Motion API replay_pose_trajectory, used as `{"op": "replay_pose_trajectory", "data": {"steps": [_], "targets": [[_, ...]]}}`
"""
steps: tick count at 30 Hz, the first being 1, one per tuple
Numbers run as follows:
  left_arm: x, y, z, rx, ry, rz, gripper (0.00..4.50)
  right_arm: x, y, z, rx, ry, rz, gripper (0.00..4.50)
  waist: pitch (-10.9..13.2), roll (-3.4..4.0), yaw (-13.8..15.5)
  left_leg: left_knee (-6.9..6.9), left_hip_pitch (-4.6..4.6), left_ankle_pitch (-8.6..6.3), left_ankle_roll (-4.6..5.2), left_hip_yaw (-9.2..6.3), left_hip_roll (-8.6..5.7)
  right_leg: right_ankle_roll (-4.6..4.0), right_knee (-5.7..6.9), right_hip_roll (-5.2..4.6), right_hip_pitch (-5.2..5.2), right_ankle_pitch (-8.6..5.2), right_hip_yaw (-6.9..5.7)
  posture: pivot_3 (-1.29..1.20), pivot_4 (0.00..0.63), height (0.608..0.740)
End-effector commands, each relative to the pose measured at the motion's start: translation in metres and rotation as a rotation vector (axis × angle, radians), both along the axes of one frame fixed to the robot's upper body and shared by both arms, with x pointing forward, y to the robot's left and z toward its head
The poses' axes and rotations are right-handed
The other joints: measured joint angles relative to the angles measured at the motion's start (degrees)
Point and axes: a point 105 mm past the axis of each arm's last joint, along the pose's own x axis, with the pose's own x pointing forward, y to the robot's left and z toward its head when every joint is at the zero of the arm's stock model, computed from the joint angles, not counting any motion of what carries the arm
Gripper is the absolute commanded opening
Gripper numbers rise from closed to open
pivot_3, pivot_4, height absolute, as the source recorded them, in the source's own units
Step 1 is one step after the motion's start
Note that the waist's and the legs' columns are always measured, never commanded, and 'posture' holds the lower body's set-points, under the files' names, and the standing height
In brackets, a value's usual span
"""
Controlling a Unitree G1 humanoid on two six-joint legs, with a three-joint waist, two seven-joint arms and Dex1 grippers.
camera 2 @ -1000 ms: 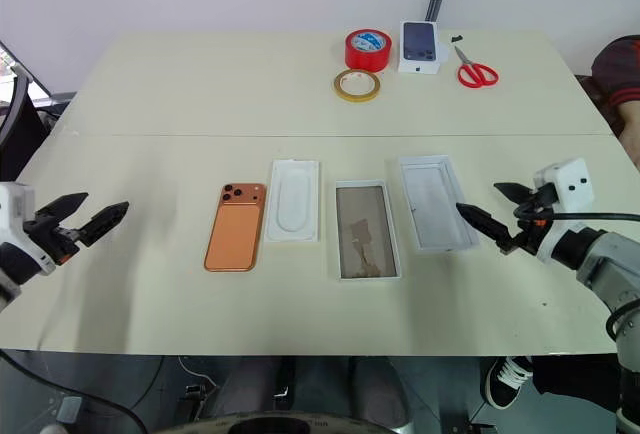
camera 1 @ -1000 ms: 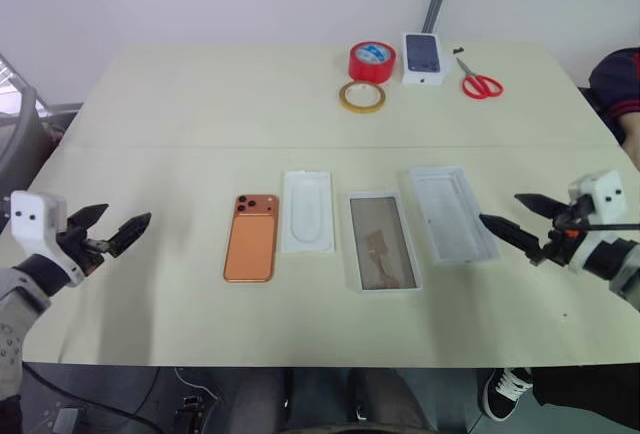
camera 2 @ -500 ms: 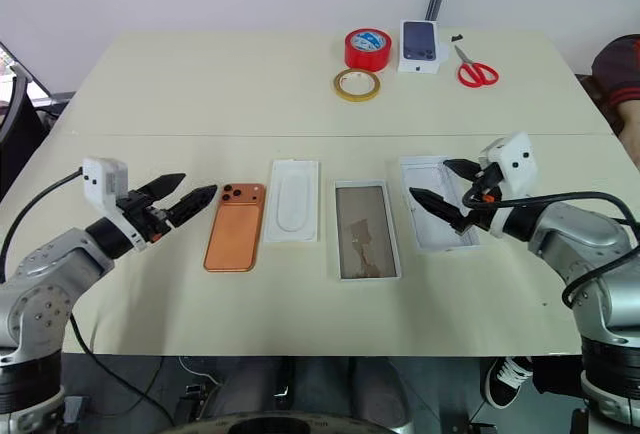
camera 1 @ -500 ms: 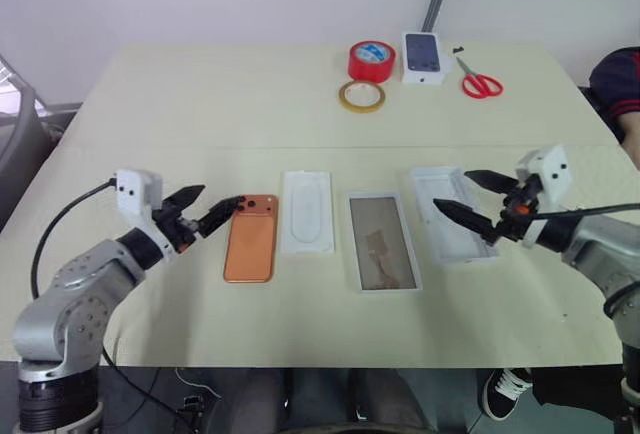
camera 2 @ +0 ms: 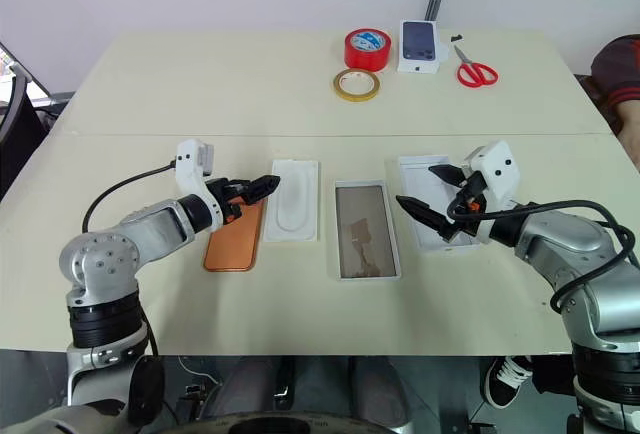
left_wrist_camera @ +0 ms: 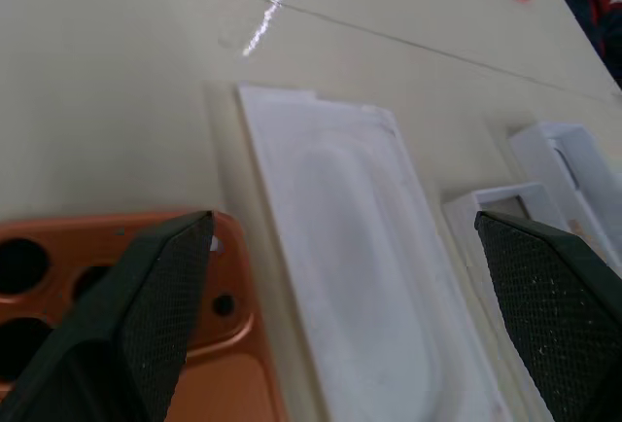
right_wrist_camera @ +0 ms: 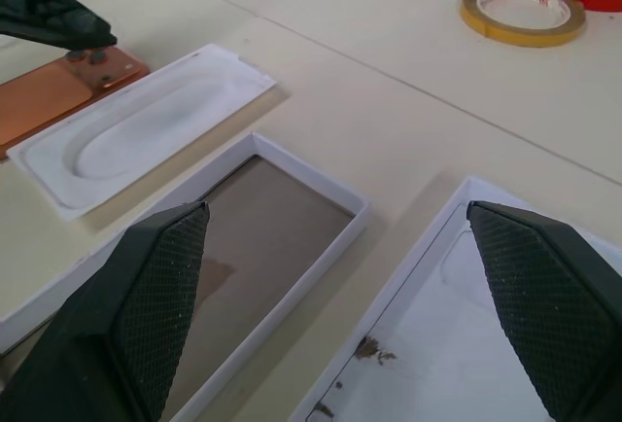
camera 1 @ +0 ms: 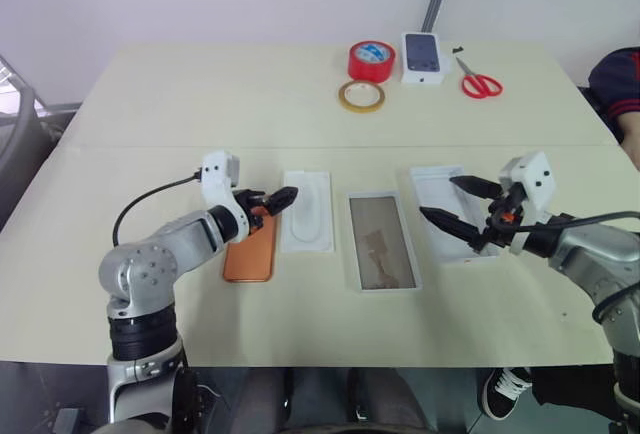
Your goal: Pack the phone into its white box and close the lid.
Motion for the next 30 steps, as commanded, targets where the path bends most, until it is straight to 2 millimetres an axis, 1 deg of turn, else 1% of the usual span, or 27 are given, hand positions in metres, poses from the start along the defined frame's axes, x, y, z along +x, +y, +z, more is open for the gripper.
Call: {"op": "replay_pose_trajectory", "data": {"steps": [1, 5, 9, 14, 16, 21, 28, 29, 30], "targets": [[-0.003, -0.002, 0.005, -0.007, 0.023, -0.011, 4.50, -0.003, 0.005, 0.017, -0.018, -0.075, 0.036, 4.43, 0.00, 0.00, 0.03, 0.00, 0.00, 0.00, -0.01, 0.00, -0.01, 0.00, 0.00, 0.00, 0.00, 0.00, 0.00, 0.00, 0.150, 0.736], [-0.003, -0.004, -0.002, 0.007, 0.085, 0.001, 4.50, -0.002, 0.005, 0.015, -0.018, -0.071, 0.039, 4.43, 0.00, 0.00, 0.17, 0.01, 0.00, 0.03, -0.05, -0.01, -0.02, 0.00, 0.00, 0.00, 0.01, 0.00, 0.00, 0.00, 0.150, 0.736], [-0.004, -0.010, -0.002, 0.001, 0.110, -0.017, 4.50, -0.003, 0.007, 0.013, -0.018, -0.066, 0.050, 4.43, 0.00, 0.00, 0.15, 0.02, 0.00, 0.11, -0.19, 0.00, -0.03, 0.01, -0.01, -0.01, 0.01, 0.00, 0.00, 0.00, 0.150, 0.736], [-0.004, -0.024, 0.000, -0.019, 0.136, -0.055, 4.50, -0.003, 0.010, 0.013, -0.017, -0.067, 0.062, 4.43, 0.01, -0.01, 0.17, 0.01, 0.00, 0.19, -0.33, 0.00, -0.04, 0.01, -0.02, -0.01, 0.02, 0.00, 0.00, 0.00, 0.150, 0.736], [-0.002, -0.029, -0.003, -0.014, 0.160, -0.056, 4.50, -0.003, 0.011, 0.013, -0.017, -0.069, 0.065, 4.43, 0.01, -0.02, 0.21, 0.01, 0.00, 0.19, -0.34, 0.00, -0.04, 0.01, -0.01, -0.01, 0.02, -0.01, 0.00, 0.00, 0.150, 0.736], [0.004, -0.034, -0.008, -0.013, 0.201, -0.032, 4.50, -0.004, 0.014, 0.014, -0.017, -0.073, 0.073, 4.43, 0.02, -0.03, 0.13, 0.01, 0.00, 0.20, -0.35, 0.00, -0.06, 0.02, -0.02, 0.00, 0.01, -0.01, 0.01, 0.00, 0.150, 0.736], [0.005, -0.040, -0.019, -0.017, 0.263, -0.023, 4.50, -0.009, 0.019, 0.014, -0.041, -0.070, 0.113, 4.43, 0.01, -0.03, 0.19, 0.00, 0.00, 0.22, -0.38, 0.00, -0.06, 0.02, -0.02, 0.00, 0.02, -0.01, 0.01, 0.00, 0.150, 0.736], [0.005, -0.040, -0.019, -0.019, 0.267, -0.017, 4.00, -0.010, 0.021, 0.014, -0.045, -0.067, 0.124, 4.50, 0.01, -0.03, 0.18, 0.00, 0.00, 0.22, -0.39, 0.00, -0.06, 0.02, -0.02, 0.00, 0.02, -0.01, 0.01, 0.00, 0.150, 0.736], [0.006, -0.039, -0.019, -0.021, 0.267, -0.009, 3.69, -0.011, 0.022, 0.014, -0.050, -0.062, 0.134, 4.50, 0.01, -0.03, 0.16, 0.00, 0.00, 0.22, -0.40, 0.00, -0.06, 0.02, -0.02, 0.00, 0.02, -0.01, 0.01, 0.00, 0.150, 0.736]]}}
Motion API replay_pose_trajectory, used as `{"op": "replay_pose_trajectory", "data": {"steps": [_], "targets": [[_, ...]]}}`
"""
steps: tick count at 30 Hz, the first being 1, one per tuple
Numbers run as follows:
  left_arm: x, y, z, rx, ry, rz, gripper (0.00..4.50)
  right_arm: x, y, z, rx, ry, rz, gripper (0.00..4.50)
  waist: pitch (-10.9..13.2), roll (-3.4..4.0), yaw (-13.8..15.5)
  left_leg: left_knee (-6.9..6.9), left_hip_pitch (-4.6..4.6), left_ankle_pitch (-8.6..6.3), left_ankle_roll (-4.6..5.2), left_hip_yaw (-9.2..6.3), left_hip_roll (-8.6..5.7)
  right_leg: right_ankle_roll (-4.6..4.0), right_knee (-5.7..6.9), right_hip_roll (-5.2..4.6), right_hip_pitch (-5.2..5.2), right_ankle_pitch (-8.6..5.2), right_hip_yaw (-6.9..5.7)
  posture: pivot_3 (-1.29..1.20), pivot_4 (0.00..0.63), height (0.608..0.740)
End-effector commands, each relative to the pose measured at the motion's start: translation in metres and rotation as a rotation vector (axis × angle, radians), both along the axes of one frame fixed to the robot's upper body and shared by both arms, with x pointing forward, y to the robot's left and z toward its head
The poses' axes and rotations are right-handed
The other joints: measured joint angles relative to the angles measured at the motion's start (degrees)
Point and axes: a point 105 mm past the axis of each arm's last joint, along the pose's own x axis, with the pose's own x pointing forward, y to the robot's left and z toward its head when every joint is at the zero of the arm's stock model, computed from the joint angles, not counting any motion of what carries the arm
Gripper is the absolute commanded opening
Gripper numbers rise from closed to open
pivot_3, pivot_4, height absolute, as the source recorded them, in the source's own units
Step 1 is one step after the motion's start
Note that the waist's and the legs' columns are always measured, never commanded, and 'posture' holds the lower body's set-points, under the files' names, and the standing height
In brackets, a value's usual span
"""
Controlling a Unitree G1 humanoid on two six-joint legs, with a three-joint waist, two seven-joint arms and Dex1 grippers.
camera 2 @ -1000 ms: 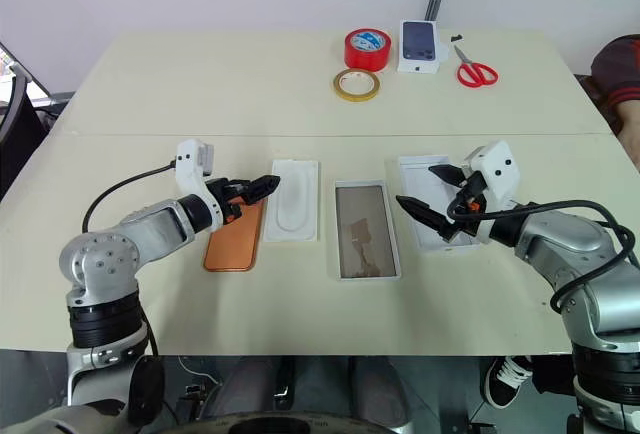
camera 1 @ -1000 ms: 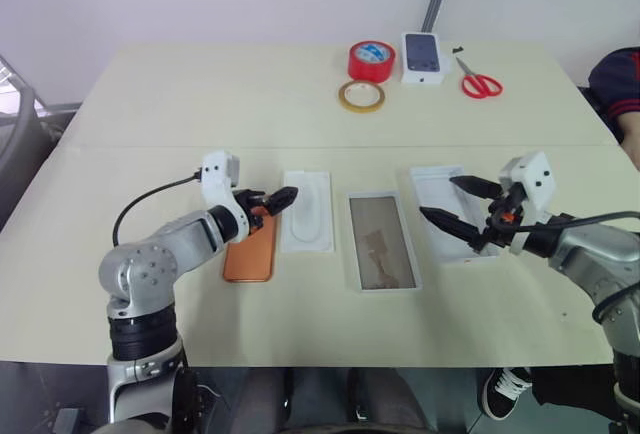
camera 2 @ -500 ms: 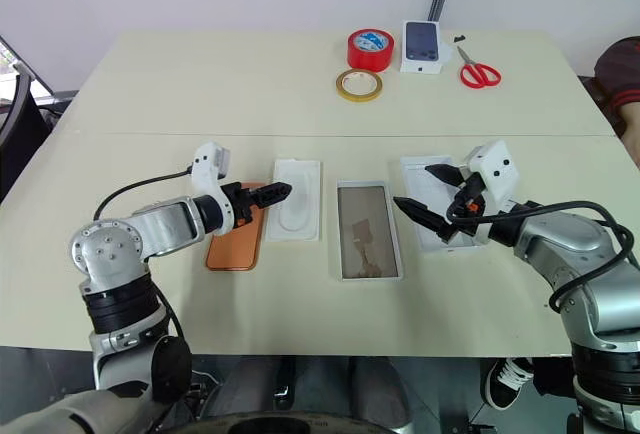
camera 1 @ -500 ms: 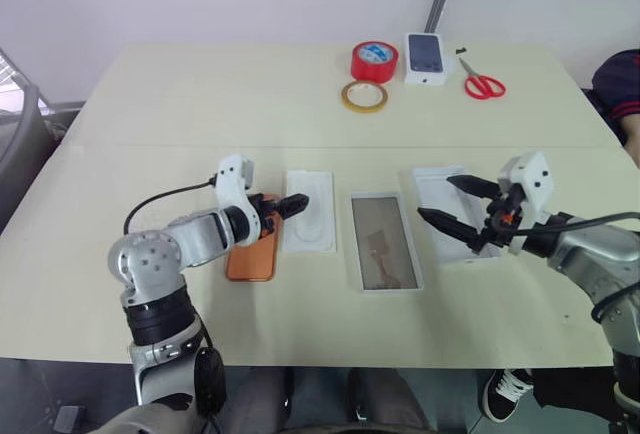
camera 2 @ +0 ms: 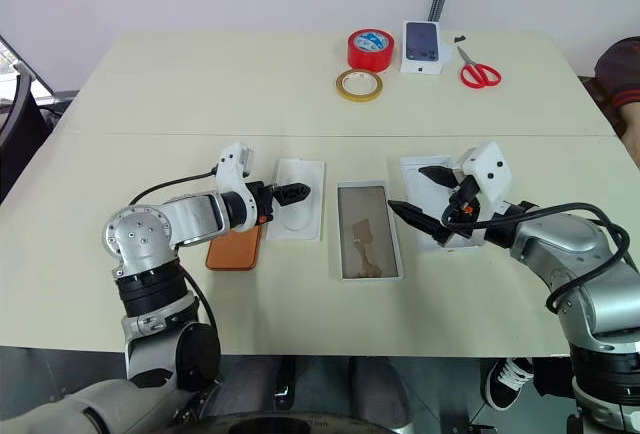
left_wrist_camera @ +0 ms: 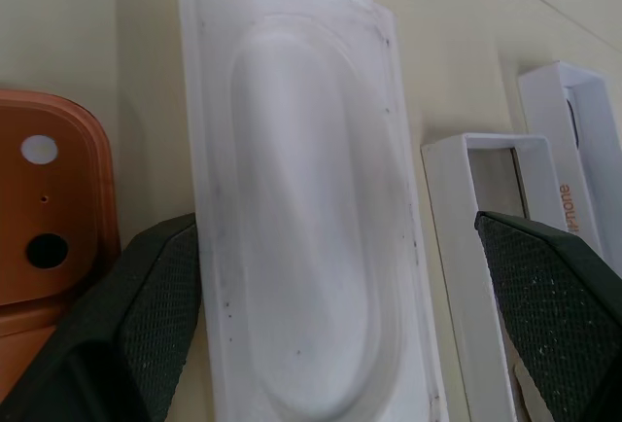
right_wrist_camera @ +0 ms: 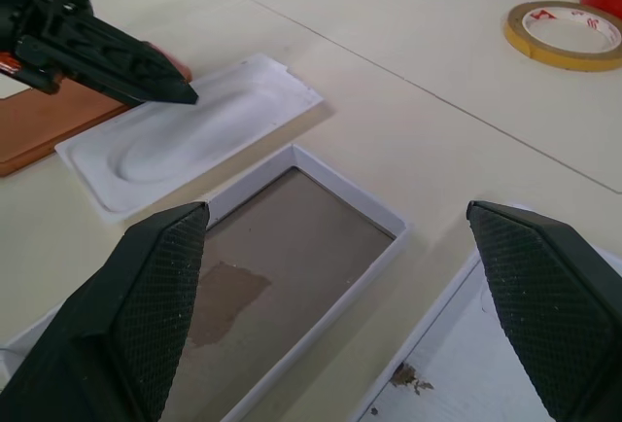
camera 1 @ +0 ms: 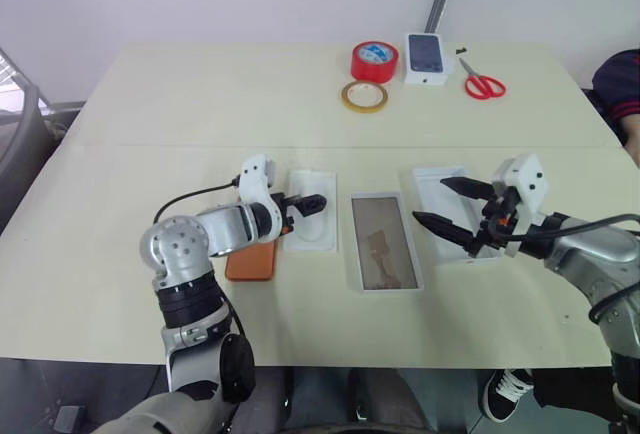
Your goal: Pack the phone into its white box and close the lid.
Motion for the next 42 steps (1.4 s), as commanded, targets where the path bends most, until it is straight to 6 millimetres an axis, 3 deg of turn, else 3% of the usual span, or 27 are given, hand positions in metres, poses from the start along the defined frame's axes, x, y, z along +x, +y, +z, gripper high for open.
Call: {"op": "replay_pose_trajectory", "data": {"steps": [1, 3, 7, 8, 12, 14, 16, 19, 21, 24, 30, 36, 41, 42], "targets": [[0.002, 0.002, -0.001, 0.001, 0.012, 0.023, 3.27, -0.008, 0.013, 0.011, -0.041, -0.042, 0.073, 4.50, 0.00, 0.00, 0.01, 0.00, 0.00, 0.00, 0.00, 0.00, 0.00, 0.00, 0.00, 0.00, 0.00, 0.00, 0.00, 0.00, 0.150, 0.736], [0.003, 0.004, 0.000, -0.002, 0.011, 0.035, 2.26, -0.012, 0.016, 0.008, -0.059, -0.017, 0.099, 4.50, 0.01, -0.01, 0.05, 0.00, 0.00, 0.00, 0.00, 0.00, 0.00, 0.00, 0.00, 0.00, 0.00, 0.00, 0.00, 0.00, 0.150, 0.736], [0.004, 0.006, 0.000, 0.003, 0.014, 0.043, 0.19, -0.040, 0.033, -0.009, -0.205, 0.069, 0.288, 4.50, 0.04, -0.06, 0.14, 0.00, -0.01, 0.00, -0.01, -0.01, -0.02, 0.01, -0.01, -0.02, -0.01, -0.01, -0.01, 0.00, 0.150, 0.736], [0.004, 0.005, -0.001, 0.003, 0.015, 0.042, 0.08, -0.049, 0.038, -0.016, -0.258, 0.092, 0.349, 4.50, 0.04, -0.07, 0.19, -0.01, -0.02, 0.00, -0.01, -0.02, -0.02, 0.02, -0.02, -0.01, 0.00, -0.01, -0.01, 0.00, 0.150, 0.736], [0.004, 0.005, 0.000, -0.001, 0.015, 0.044, 0.08, -0.063, 0.043, -0.032, -0.363, 0.131, 0.449, 4.50, 0.06, -0.15, 0.06, -0.01, -0.02, 0.00, -0.01, -0.03, -0.03, 0.03, -0.04, -0.01, 0.01, -0.02, -0.01, 0.00, 0.150, 0.736], [0.006, 0.005, 0.002, -0.029, 0.008, 0.054, 0.08, -0.066, 0.043, -0.050, -0.440, 0.167, 0.470, 4.50, 0.06, -0.15, 0.06, -0.01, -0.01, 0.01, -0.02, -0.03, -0.03, 0.03, -0.04, -0.01, 0.01, -0.02, -0.02, 0.00, 0.150, 0.736], [0.006, 0.006, 0.005, -0.051, 0.001, 0.060, 0.00, -0.065, 0.041, -0.064, -0.493, 0.186, 0.471, 3.97, 0.07, -0.17, 0.14, -0.01, -0.01, 0.02, -0.04, -0.05, -0.03, 0.04, -0.04, -0.01, 0.01, -0.02, -0.03, 0.00, 0.150, 0.736], [0.007, 0.009, 0.009, -0.069, -0.012, 0.068, 0.00, -0.059, 0.040, -0.074, -0.527, 0.184, 0.456, 2.71, 0.07, -0.18, 0.11, 0.00, -0.01, 0.06, -0.11, -0.05, -0.03, 0.04, -0.04, -0.02, 0.01, -0.02, -0.02, 0.00, 0.150, 0.736], [0.008, 0.011, 0.011, -0.084, -0.017, 0.077, 0.00, -0.059, 0.041, -0.076, -0.536, 0.176, 0.470, 1.47, 0.07, -0.18, 0.13, -0.01, -0.01, 0.07, -0.14, -0.05, -0.03, 0.04, -0.04, -0.02, 0.01, -0.02, -0.03, 0.00, 0.150, 0.736], [0.010, 0.017, 0.016, -0.113, -0.031, 0.103, 0.00, -0.059, 0.044, -0.076, -0.547, 0.156, 0.488, 0.09, 0.08, -0.19, 0.13, -0.01, -0.01, 0.08, -0.16, -0.06, -0.02, 0.04, -0.04, -0.02, 0.01, -0.02, -0.03, 0.00, 0.150, 0.736], [0.019, 0.049, 0.038, -0.142, -0.097, 0.204, 0.00, -0.046, 0.061, -0.065, -0.542, 0.048, 0.507, 0.02, 0.14, -0.30, -0.16, -0.02, -0.01, 0.12, -0.23, -0.08, 0.00, 0.04, 0.00, 0.00, -0.03, -0.02, -0.04, 0.00, 0.150, 0.736], [0.025, 0.080, 0.061, -0.121, -0.158, 0.254, 0.00, -0.024, 0.097, -0.067, -0.559, -0.054, 0.571, 0.02, 0.24, -0.46, -0.21, -0.08, 0.01, 0.15, -0.29, -0.09, 0.01, 0.04, 0.01, 0.01, -0.06, -0.02, -0.06, 0.00, 0.150, 0.736], [0.024, 0.083, 0.069, -0.104, -0.190, 0.248, 0.00, -0.013, 0.109, -0.071, -0.586, -0.084, 0.591, 0.02, 0.27, -0.52, 0.39, -0.05, -0.03, 0.16, -0.30, -0.14, -0.05, 0.04, 0.00, -0.10, -0.06, -0.02, -0.14, 0.00, 0.150, 0.736], [0.024, 0.081, 0.069, -0.105, -0.194, 0.244, 0.00, -0.012, 0.110, -0.069, -0.580, -0.088, 0.585, 0.29, 0.27, -0.52, 0.54, -0.03, -0.03, 0.16, -0.30, -0.14, -0.06, 0.04, 0.00, -0.12, -0.06, -0.02, -0.14, 0.00, 0.150, 0.736]]}}
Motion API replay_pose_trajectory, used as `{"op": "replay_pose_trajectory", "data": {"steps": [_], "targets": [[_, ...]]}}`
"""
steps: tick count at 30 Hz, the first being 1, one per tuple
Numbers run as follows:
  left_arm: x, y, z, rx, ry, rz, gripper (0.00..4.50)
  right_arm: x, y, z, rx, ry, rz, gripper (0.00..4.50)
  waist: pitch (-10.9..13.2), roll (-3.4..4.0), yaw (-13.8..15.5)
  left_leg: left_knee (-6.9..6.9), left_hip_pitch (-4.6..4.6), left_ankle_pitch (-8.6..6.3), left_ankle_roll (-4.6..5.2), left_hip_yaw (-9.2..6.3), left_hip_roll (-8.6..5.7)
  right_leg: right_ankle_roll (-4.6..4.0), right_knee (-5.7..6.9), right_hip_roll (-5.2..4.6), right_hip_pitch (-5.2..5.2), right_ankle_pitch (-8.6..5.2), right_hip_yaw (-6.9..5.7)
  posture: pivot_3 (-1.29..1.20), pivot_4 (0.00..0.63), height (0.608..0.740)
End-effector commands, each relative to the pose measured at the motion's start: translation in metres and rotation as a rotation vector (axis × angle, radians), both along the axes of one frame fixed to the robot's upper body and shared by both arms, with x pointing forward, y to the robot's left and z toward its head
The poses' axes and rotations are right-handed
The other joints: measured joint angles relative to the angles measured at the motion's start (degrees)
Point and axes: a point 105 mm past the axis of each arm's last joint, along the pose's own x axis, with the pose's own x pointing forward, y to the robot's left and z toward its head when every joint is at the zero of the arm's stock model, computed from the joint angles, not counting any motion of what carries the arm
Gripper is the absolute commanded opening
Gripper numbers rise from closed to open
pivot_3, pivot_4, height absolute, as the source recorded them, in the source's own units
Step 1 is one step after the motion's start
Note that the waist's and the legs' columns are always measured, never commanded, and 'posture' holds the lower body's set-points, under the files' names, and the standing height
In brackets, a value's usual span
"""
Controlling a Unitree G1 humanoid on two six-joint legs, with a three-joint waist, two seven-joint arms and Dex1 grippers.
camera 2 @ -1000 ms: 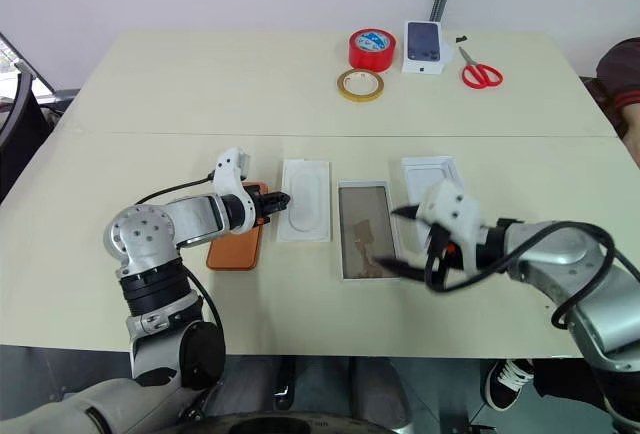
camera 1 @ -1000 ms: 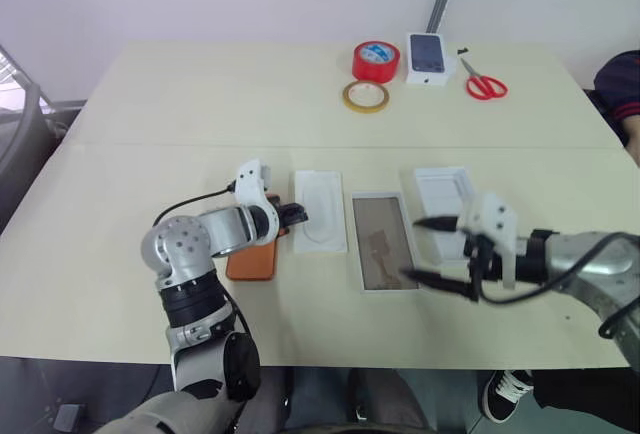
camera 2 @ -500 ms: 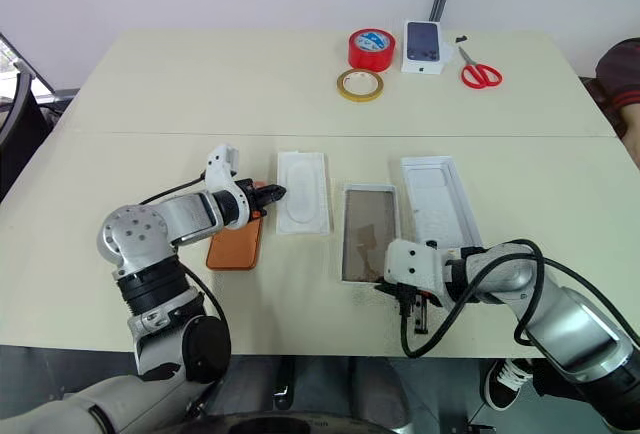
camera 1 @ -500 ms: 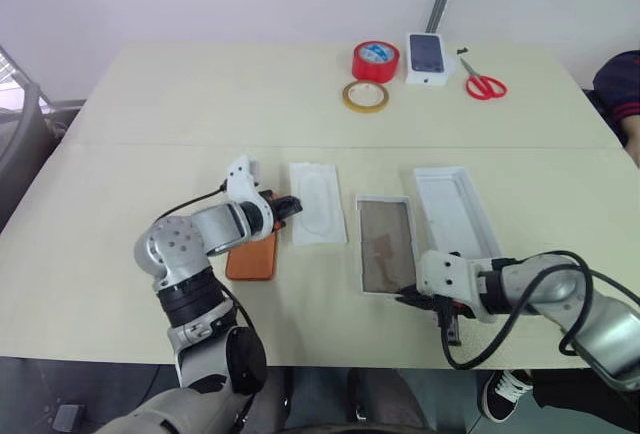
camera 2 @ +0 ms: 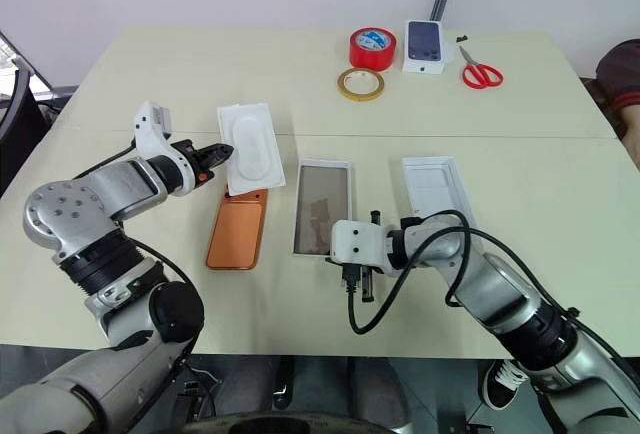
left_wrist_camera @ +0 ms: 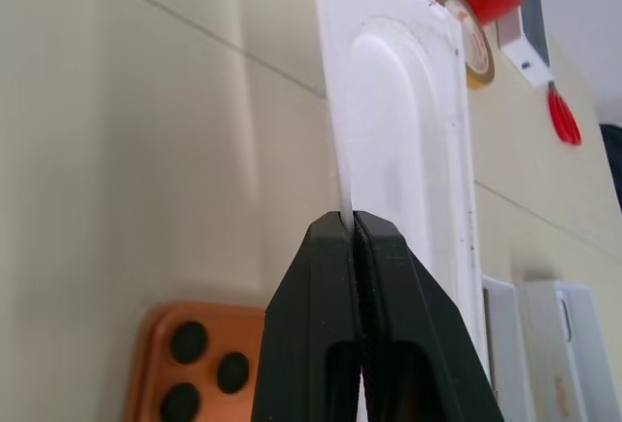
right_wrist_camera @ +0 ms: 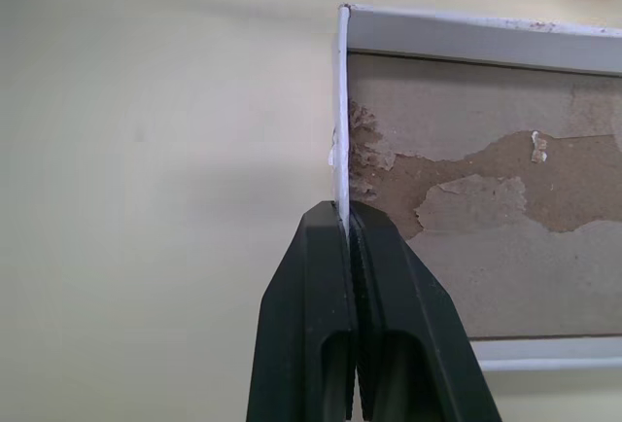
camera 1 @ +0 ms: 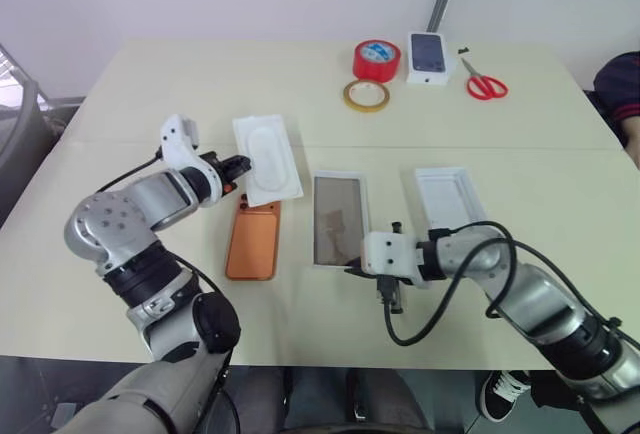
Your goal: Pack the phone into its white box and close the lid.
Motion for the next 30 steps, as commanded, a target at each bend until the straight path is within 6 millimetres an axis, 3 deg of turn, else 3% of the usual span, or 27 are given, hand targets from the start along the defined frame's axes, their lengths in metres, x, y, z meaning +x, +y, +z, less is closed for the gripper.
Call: {"op": "replay_pose_trajectory", "data": {"steps": [1, 3, 7, 13, 22, 23, 24, 26, 29, 30], "targets": [[-0.002, -0.007, 0.015, -0.001, -0.062, -0.038, 0.00, 0.006, 0.005, 0.009, 0.018, -0.038, 0.010, 0.60, 0.01, -0.01, 0.24, 0.00, 0.00, 0.00, 0.00, 0.00, 0.00, 0.00, 0.01, 0.00, 0.00, 0.00, -0.01, 0.00, 0.150, 0.736], [-0.004, -0.015, 0.011, 0.008, -0.056, -0.059, 0.00, 0.007, 0.003, 0.018, 0.060, -0.035, -0.008, 1.32, 0.01, -0.01, 0.31, 0.00, 0.00, 0.00, 0.00, -0.01, 0.01, 0.00, 0.03, 0.01, -0.01, 0.00, -0.01, 0.00, 0.150, 0.736], [-0.012, -0.045, 0.003, -0.015, -0.052, -0.141, 0.00, 0.012, -0.014, 0.042, 0.143, -0.037, -0.097, 3.29, 0.01, -0.01, 0.83, 0.01, 0.00, 0.00, 0.00, 0.00, 0.01, 0.00, 0.03, -0.01, 0.00, 0.00, 0.00, 0.00, 0.150, 0.736], [-0.028, -0.077, -0.020, -0.003, 0.006, -0.217, 0.00, 0.016, -0.040, 0.053, 0.137, -0.061, -0.176, 3.29, 0.01, -0.02, 0.41, 0.00, 0.00, -0.02, 0.01, 0.00, 0.03, 0.00, 0.03, 0.01, 0.01, 0.00, 0.01, 0.00, 0.150, 0.736], [-0.045, -0.095, -0.037, 0.012, 0.046, -0.317, 0.00, 0.019, -0.041, 0.048, 0.133, -0.082, -0.193, 3.29, 0.01, -0.03, -0.33, -0.03, 0.01, -0.01, 0.02, 0.01, 0.05, 0.00, 0.04, 0.07, 0.01, 0.00, 0.04, 0.00, 0.150, 0.736], [-0.047, -0.095, -0.039, 0.019, 0.047, -0.326, 0.62, 0.019, -0.040, 0.048, 0.134, -0.083, -0.193, 3.33, 0.01, -0.03, -0.36, -0.03, 0.01, -0.01, 0.02, 0.01, 0.05, 0.00, 0.05, 0.07, 0.01, 0.00, 0.04, 0.00, 0.150, 0.736], [-0.048, -0.096, -0.040, 0.025, 0.049, -0.331, 0.85, 0.020, -0.040, 0.048, 0.135, -0.084, -0.194, 3.33, 0.01, -0.03, -0.38, -0.03, 0.01, -0.01, 0.02, 0.01, 0.05, 0.00, 0.04, 0.07, 0.01, 0.00, 0.04, 0.00, 0.150, 0.736], [-0.050, -0.094, -0.041, 0.027, 0.050, -0.333, 1.76, 0.022, -0.040, 0.049, 0.140, -0.094, -0.197, 3.33, 0.01, -0.02, -0.38, -0.03, 0.01, -0.01, 0.02, 0.00, 0.05, -0.01, 0.05, 0.07, 0.01, 0.00, 0.03, 0.00, 0.150, 0.736], [-0.049, -0.088, -0.029, 0.007, 0.000, -0.337, 3.31, 0.026, -0.037, 0.055, 0.170, -0.100, -0.201, 3.33, 0.01, -0.03, -0.48, -0.03, 0.01, -0.01, 0.02, 0.00, 0.05, 0.00, 0.04, 0.07, 0.01, 0.00, 0.04, 0.00, 0.150, 0.736], [-0.048, -0.084, -0.023, -0.001, -0.025, -0.335, 3.77, 0.027, -0.036, 0.057, 0.180, -0.097, -0.202, 3.07, 0.01, -0.02, -0.51, -0.03, 0.01, -0.01, 0.01, 0.00, 0.06, 0.00, 0.04, 0.08, 0.00, 0.00, 0.03, 0.00, 0.150, 0.736]]}}
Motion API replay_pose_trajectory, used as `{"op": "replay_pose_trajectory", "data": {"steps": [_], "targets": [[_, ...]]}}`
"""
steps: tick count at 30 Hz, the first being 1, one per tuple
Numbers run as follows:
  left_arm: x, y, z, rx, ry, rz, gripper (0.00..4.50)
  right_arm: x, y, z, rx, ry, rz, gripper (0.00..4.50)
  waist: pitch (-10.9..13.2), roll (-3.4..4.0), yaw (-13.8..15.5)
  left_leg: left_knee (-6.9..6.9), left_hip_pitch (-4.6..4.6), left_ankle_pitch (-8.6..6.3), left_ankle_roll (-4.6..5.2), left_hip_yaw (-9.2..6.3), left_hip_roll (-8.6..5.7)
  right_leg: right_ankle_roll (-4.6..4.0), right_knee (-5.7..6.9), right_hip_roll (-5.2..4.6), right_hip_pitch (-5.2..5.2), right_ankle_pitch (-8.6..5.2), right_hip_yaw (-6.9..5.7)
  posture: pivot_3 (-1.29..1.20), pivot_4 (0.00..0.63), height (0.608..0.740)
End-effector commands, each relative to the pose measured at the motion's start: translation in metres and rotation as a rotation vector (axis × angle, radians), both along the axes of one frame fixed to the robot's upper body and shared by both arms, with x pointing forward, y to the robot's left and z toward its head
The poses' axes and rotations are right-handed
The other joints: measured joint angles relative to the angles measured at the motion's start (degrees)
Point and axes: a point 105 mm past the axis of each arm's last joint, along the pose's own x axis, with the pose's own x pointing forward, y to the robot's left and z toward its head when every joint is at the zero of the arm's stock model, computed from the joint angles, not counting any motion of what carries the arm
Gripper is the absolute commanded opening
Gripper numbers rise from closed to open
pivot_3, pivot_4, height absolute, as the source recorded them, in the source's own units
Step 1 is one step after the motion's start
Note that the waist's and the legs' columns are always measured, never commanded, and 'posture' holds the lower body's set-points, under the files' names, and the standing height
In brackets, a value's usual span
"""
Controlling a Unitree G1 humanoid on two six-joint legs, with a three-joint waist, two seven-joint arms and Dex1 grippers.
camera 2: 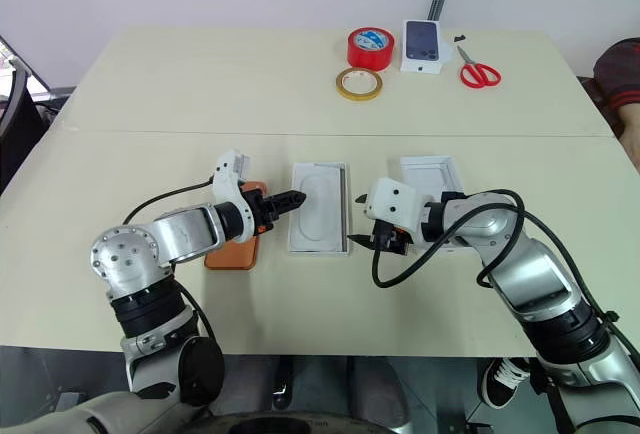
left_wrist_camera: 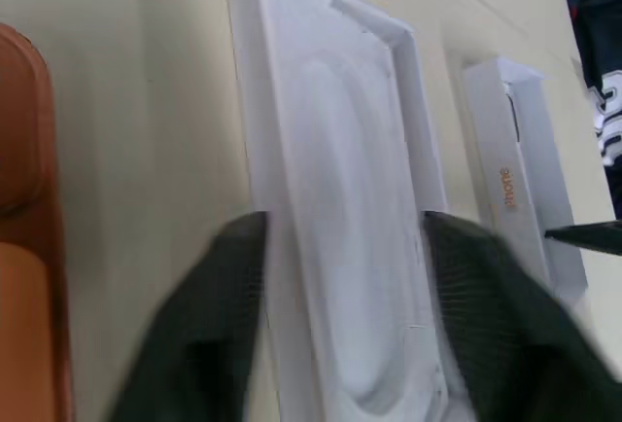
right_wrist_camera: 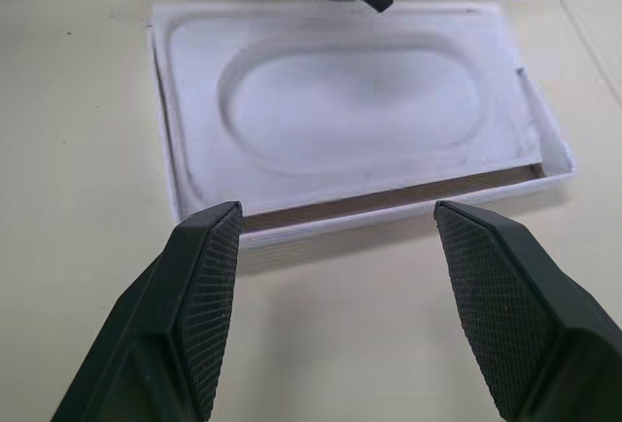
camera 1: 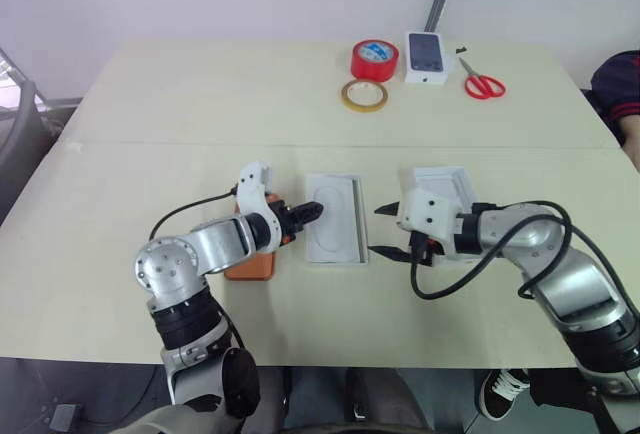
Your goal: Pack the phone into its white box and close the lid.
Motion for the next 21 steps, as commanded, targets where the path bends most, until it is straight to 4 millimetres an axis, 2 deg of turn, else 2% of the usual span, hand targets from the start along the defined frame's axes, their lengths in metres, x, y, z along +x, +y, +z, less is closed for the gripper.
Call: {"op": "replay_pose_trajectory", "data": {"steps": [1, 2, 3, 6, 7, 11, 15, 17, 21], "targets": [[-0.001, 0.008, 0.027, -0.033, -0.112, -0.015, 3.80, 0.005, 0.006, 0.016, 0.039, -0.047, 0.008, 2.77, 0.00, 0.00, -0.04, 0.00, 0.00, 0.00, 0.00, 0.00, 0.00, 0.00, 0.00, 0.00, 0.00, 0.00, 0.00, 0.00, 0.150, 0.736], [0.001, 0.015, 0.031, -0.029, -0.129, -0.002, 3.80, 0.005, 0.008, 0.016, 0.044, -0.042, 0.011, 2.48, 0.00, 0.00, -0.04, 0.00, 0.00, 0.00, 0.00, 0.00, 0.01, 0.00, 0.00, 0.01, 0.00, 0.00, 0.00, 0.00, 0.150, 0.736], [0.003, 0.021, 0.035, -0.025, -0.142, 0.011, 3.80, 0.006, 0.009, 0.016, 0.045, -0.043, 0.013, 1.99, 0.00, 0.01, -0.05, 0.00, 0.00, 0.00, 0.00, 0.00, 0.01, 0.00, 0.00, 0.01, -0.01, 0.00, 0.00, 0.00, 0.150, 0.736], [0.007, 0.060, 0.049, 0.118, -0.264, 0.088, 3.80, 0.021, 0.024, 0.017, 0.053, -0.090, -0.022, 0.33, 0.00, 0.01, -0.54, -0.02, 0.02, 0.01, -0.02, 0.00, 0.03, 0.00, 0.01, 0.05, -0.03, 0.00, 0.01, 0.00, 0.150, 0.736], [0.007, 0.067, 0.051, 0.165, -0.292, 0.089, 3.80, 0.025, 0.026, 0.017, 0.051, -0.103, -0.032, 0.04, 0.00, 0.01, -0.73, -0.05, 0.02, 0.03, -0.05, 0.01, 0.05, -0.01, 0.03, 0.08, -0.07, 0.00, 0.04, 0.00, 0.150, 0.736], [-0.004, 0.077, 0.053, 0.313, -0.439, -0.007, 3.80, 0.049, 0.039, 0.020, 0.088, -0.117, -0.142, 0.04, 0.02, 0.03, -0.42, -0.18, 0.05, 0.07, -0.12, 0.06, 0.03, -0.03, 0.00, 0.05, -0.12, -0.01, 0.08, 0.00, 0.150, 0.736], [-0.036, 0.076, 0.034, 0.524, -0.606, -0.275, 3.80, 0.063, 0.063, 0.009, 0.045, -0.110, -0.167, 0.04, 0.03, 0.07, -0.38, -0.24, 0.04, 0.07, -0.12, 0.11, -0.01, -0.07, -0.03, -0.04, -0.17, -0.01, 0.12, 0.00, 0.150, 0.736], [-0.046, 0.077, 0.026, 0.573, -0.644, -0.362, 3.80, 0.067, 0.068, 0.004, 0.033, -0.106, -0.178, 0.04, 0.03, 0.07, 0.04, -0.40, 0.04, 0.08, -0.13, 0.12, -0.03, -0.13, -0.06, -0.08, -0.22, -0.03, 0.11, 0.00, 0.150, 0.736], [-0.065, 0.079, 0.016, 0.558, -0.673, -0.459, 3.80, 0.074, 0.074, -0.007, -0.015, -0.101, -0.201, 0.04, 0.04, 0.08, -0.21, -0.62, 0.04, 0.07, -0.11, 0.15, -0.06, -0.20, -0.09, -0.19, -0.31, -0.01, 0.12, 0.00, 0.150, 0.736]]}}
